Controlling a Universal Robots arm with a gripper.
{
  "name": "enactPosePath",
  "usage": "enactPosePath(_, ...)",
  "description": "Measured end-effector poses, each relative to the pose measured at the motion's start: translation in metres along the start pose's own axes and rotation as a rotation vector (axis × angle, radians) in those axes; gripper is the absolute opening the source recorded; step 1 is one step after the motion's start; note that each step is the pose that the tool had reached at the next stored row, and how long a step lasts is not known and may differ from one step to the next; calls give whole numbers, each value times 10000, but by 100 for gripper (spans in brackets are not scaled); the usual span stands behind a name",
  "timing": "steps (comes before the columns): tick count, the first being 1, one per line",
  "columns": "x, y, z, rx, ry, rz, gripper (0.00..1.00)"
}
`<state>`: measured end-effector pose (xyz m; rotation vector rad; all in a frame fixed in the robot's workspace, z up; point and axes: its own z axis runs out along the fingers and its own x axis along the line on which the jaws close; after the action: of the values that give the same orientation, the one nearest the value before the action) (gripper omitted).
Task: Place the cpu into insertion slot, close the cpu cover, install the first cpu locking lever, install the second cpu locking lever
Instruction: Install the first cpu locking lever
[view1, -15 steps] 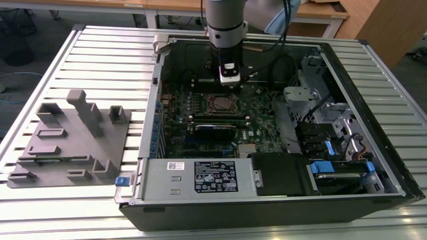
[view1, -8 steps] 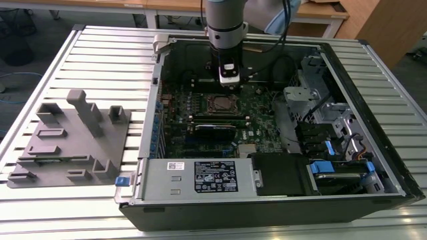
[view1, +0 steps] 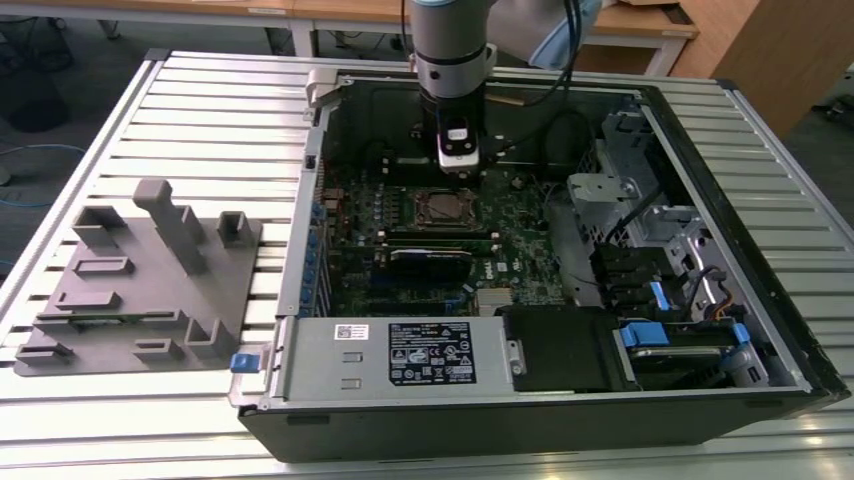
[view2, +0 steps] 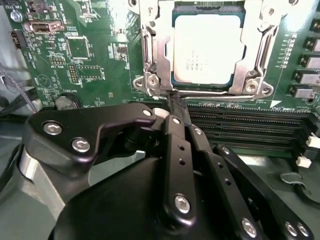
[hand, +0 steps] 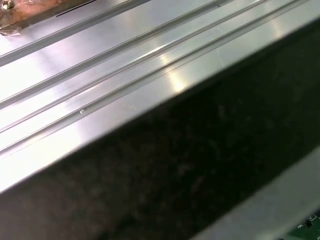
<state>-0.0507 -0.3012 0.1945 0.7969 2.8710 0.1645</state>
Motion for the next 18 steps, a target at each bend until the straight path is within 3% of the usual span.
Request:
enactPosePath(6,-2,4,-17,-119,67,25,11)
enactPosePath(14,-21,25,-167,-127,75,27,11)
enactPosePath(18,-23,29,-186,-132,76,28,11)
